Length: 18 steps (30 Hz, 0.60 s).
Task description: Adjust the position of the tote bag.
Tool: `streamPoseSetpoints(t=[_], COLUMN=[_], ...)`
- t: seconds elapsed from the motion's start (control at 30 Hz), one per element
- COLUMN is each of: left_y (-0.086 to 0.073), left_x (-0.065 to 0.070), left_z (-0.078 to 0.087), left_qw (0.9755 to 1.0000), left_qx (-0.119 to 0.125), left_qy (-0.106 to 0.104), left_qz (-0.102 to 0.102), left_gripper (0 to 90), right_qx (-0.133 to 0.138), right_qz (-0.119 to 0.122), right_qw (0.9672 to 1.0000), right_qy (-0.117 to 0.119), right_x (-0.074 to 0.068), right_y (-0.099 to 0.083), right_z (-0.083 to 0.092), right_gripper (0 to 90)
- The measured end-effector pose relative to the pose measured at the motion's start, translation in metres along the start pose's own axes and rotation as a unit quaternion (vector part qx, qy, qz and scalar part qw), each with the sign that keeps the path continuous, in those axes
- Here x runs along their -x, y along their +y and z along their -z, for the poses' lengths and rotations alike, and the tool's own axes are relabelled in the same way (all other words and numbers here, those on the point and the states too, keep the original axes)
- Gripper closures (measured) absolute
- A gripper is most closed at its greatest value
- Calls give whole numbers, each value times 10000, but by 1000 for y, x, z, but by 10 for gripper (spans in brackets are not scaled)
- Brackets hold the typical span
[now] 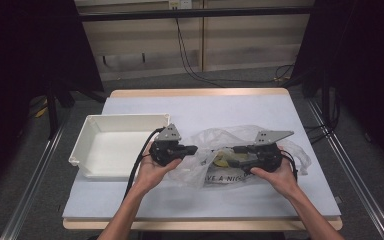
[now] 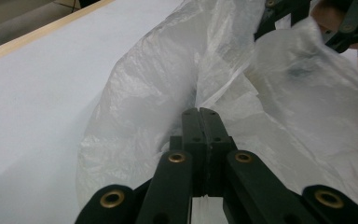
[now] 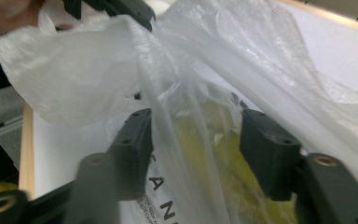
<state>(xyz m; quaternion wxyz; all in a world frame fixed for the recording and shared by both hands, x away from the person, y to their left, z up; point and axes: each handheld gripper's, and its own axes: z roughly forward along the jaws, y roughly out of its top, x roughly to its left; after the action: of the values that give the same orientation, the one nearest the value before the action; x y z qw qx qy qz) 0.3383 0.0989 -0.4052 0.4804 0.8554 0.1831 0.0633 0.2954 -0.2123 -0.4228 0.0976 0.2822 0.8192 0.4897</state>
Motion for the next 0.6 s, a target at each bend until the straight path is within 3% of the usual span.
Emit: streamPoseSetpoints(t=[0.1,0.13,0.17,0.2,0.23,0.27,0.4,0.6], left_y=[0,0,0,0,-1,0,1,2], left_x=[-1,-3,-5,-9,-11,-13,-13,-17], left_z=[-3,-4,-6,-6,-7,-6,-6,-11], left_qw=[9998,9997,9996,9997,9997,9996,9993,9981], left_qx=[-168,-207,-246,-222,-160,-225,-282,-452], left_qy=[93,118,147,103,100,183,223,414], left_qz=[-53,-39,-12,71,149,73,74,82], left_gripper=[900,900,900,900,900,900,900,900], right_qx=[-142,-142,-174,-174,-166,-179,-318,-683], right_qz=[-11,-11,11,33,34,54,116,187], right_qw=[9999,9999,9998,9995,9994,9991,9977,9911], right_qy=[82,82,125,270,316,369,595,1127], right_x=[0,0,0,-3,-5,-7,-16,-39], right_y=[-1,-1,-2,-3,-4,-5,-11,-32], right_z=[-7,-7,-8,-7,-6,-5,-5,-4], right_gripper=[636,636,706,833,874,900,900,900])
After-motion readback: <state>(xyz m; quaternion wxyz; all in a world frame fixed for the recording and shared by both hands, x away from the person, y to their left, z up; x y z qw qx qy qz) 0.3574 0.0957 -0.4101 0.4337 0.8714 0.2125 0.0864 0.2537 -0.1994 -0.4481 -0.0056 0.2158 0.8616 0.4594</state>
